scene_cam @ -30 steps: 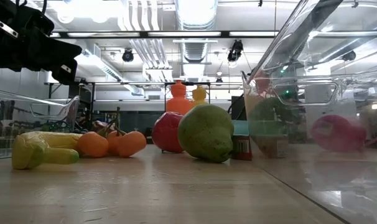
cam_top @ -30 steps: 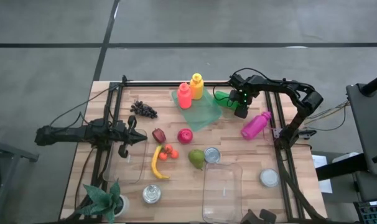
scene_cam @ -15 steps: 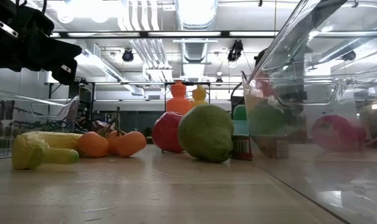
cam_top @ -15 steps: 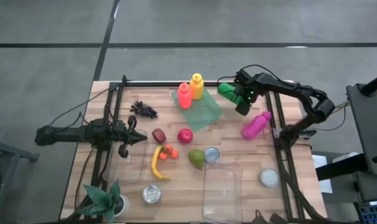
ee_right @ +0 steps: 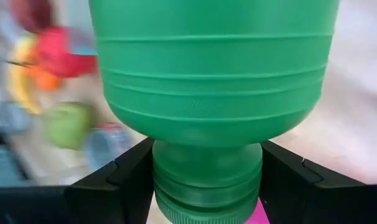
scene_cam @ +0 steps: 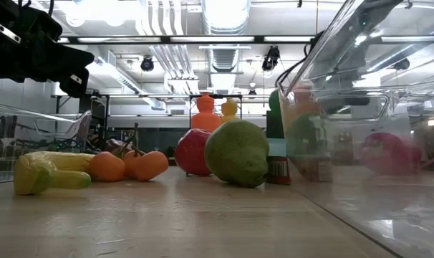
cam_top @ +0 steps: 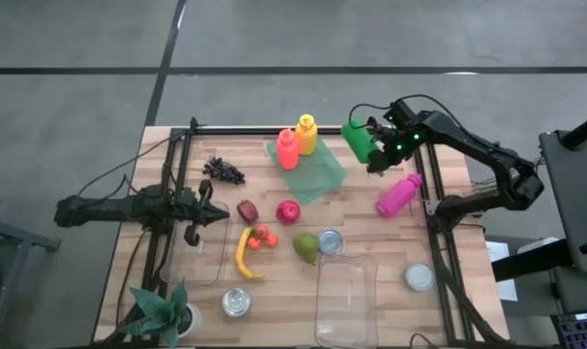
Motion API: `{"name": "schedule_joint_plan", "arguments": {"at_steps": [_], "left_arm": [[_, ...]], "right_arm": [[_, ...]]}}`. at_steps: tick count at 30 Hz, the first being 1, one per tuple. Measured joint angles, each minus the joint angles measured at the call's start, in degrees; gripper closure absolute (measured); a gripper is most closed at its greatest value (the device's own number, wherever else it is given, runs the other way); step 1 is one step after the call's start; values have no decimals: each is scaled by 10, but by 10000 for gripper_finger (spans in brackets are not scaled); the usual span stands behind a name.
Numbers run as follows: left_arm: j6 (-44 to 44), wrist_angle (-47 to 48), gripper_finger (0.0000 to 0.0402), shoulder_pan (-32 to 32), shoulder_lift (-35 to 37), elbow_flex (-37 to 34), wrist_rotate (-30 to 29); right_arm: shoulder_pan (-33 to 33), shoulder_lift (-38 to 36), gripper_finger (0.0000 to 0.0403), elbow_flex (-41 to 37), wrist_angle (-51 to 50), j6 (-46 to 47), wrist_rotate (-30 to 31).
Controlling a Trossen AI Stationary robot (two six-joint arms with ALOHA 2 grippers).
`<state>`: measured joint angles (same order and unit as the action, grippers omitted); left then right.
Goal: Pick & Place Food Item
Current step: Put the green water bottle into the green bin
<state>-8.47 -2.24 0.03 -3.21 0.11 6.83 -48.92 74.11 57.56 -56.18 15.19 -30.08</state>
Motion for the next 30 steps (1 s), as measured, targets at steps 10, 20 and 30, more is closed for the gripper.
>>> {"name": "schedule_joint_plan", "arguments": {"at_steps": [10, 20, 30], "left_arm": [[0, 0, 401, 0, 0, 0, 0], [0, 0, 401, 0, 0, 0, 0], [0, 0, 401, 0, 0, 0, 0]], "right_arm": [[5, -45, 179, -31, 59, 185, -125], [37, -69, 179, -142, 209, 371, -230], [54, -188, 179, -206, 377, 669, -185]]}}
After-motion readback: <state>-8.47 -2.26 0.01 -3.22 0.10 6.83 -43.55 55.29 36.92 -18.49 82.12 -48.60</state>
